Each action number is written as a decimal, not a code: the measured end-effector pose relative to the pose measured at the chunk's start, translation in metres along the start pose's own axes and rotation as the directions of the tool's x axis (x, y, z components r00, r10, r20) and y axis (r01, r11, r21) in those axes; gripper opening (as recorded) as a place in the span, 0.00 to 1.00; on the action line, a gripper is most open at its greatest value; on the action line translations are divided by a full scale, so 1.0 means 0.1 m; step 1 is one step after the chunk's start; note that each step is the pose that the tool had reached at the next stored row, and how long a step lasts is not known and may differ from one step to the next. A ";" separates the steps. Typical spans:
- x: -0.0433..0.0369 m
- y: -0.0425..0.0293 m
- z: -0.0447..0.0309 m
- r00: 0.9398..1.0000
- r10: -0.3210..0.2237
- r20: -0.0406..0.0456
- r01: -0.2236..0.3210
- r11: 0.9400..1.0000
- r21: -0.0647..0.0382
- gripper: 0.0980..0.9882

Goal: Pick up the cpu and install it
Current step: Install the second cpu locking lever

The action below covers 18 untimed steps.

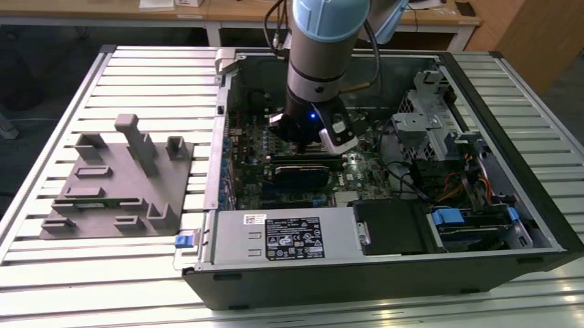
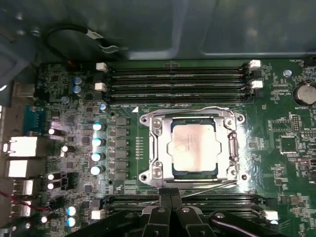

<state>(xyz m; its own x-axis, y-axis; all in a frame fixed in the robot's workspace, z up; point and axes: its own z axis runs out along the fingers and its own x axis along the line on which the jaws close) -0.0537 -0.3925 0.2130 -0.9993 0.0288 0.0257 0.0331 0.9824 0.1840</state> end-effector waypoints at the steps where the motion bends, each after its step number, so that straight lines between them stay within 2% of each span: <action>1: 0.018 -0.011 -0.001 1.000 0.000 0.000 0.000 1.000 -0.008 0.01; 4: 0.075 -0.034 0.002 1.000 -0.001 -0.001 0.001 1.000 -0.029 0.01; 10: 0.119 -0.048 0.051 1.000 -0.002 -0.002 0.001 0.998 -0.057 0.01; 12: 0.120 -0.052 0.074 1.000 -0.001 -0.002 0.001 0.998 -0.062 0.01; 18: 0.119 -0.059 0.105 1.000 -0.001 -0.002 0.001 0.998 -0.066 0.01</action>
<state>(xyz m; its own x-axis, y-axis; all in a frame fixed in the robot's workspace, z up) -0.0660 -0.3960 0.2019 -0.9993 0.0270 0.0275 0.0330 0.9682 0.2480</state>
